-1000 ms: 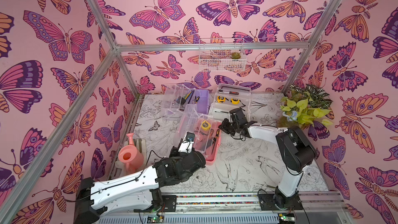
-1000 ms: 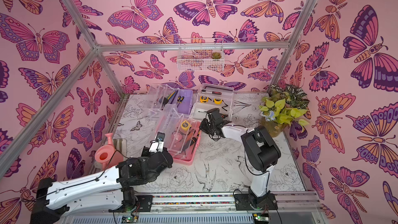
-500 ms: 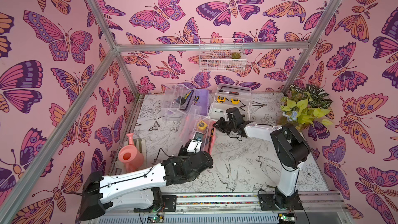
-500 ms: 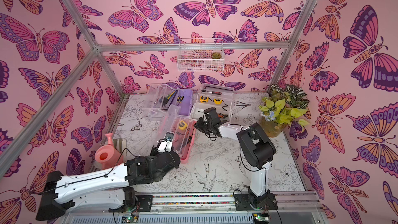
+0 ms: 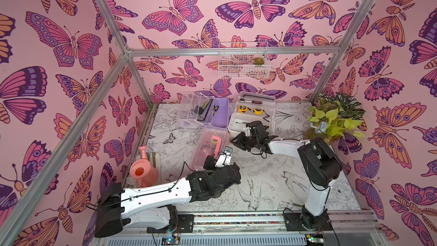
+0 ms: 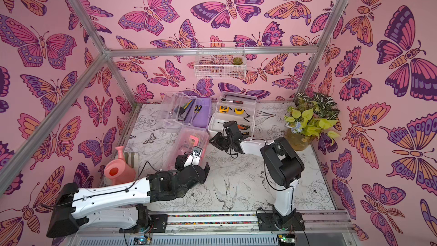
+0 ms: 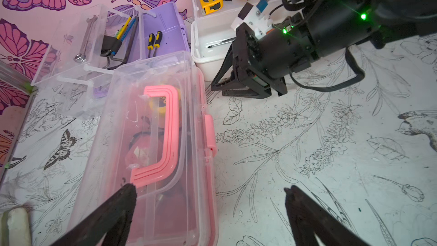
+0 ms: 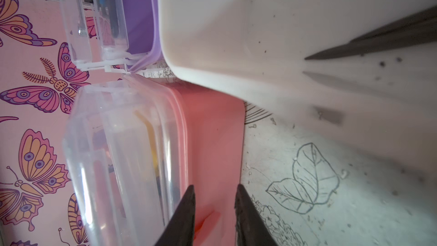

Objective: Close toolboxes
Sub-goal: Close the toolbox lid.

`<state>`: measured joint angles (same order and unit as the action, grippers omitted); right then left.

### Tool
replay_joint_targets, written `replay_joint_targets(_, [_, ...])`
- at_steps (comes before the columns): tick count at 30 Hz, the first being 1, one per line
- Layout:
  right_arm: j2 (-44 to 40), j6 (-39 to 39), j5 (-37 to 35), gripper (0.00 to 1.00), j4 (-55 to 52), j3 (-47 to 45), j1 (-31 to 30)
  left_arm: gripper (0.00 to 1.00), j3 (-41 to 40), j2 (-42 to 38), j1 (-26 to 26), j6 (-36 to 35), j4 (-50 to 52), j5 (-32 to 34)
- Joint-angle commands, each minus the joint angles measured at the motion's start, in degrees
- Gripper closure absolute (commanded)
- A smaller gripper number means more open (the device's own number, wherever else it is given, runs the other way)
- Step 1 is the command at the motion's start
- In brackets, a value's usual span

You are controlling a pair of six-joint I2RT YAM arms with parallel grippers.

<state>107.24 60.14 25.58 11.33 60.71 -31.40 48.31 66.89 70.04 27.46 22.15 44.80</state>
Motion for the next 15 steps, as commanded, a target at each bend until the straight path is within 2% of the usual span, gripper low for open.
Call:
replay_joint_targets(1, [-3.13,-1.55,0.44,0.68,-1.19,-0.59,0.88,0.0,0.9,0.5,-3.31,0.25,-3.06,-5.0])
replay_joint_targets(11, [-7.33,-12.07,1.51,0.66,-7.4,-3.32,0.98,0.0,1.24,2.95,-16.29,-0.26,-7.74,-17.51])
replay_joint_targets(13, [-7.49,-16.39,1.66,0.64,-9.94,-3.16,0.9,0.0,1.56,3.35,-19.25,-0.72,-8.14,-19.76])
replay_joint_targets(15, [-7.23,-20.86,2.43,0.57,-12.54,-2.73,0.9,0.0,1.9,3.61,-22.12,-0.99,-8.43,-21.75])
